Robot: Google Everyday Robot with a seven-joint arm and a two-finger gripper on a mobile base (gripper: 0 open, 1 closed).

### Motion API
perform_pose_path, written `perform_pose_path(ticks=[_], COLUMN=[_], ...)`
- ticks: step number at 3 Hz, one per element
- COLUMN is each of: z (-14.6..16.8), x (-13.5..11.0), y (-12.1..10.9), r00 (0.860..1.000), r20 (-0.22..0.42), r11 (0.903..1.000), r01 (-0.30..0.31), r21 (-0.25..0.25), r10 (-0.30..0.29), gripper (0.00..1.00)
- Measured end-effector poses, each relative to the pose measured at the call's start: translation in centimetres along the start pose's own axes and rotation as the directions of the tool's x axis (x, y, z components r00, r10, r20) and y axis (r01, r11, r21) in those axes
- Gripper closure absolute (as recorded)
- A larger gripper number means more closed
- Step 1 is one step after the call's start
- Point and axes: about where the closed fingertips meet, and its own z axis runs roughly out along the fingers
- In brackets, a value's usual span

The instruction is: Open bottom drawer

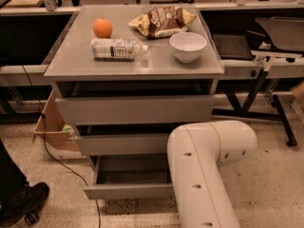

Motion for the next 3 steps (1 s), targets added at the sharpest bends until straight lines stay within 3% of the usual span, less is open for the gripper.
perform_pose_path(ticks=[1, 2, 3], z=[-1.2, -2.0, -2.3], x=[0.9, 1.0, 0.9], y=[2.2, 3.7, 4.3], r00=[1.0, 1.0, 1.0], r20=[-0.01, -0.002, 0.003], r11=[0.9996, 0.999, 0.9987], r01=[-0.006, -0.005, -0.005], r21=[-0.027, -0.043, -0.05], r10=[0.006, 0.005, 0.005], gripper=[1.0, 0.96, 0.73])
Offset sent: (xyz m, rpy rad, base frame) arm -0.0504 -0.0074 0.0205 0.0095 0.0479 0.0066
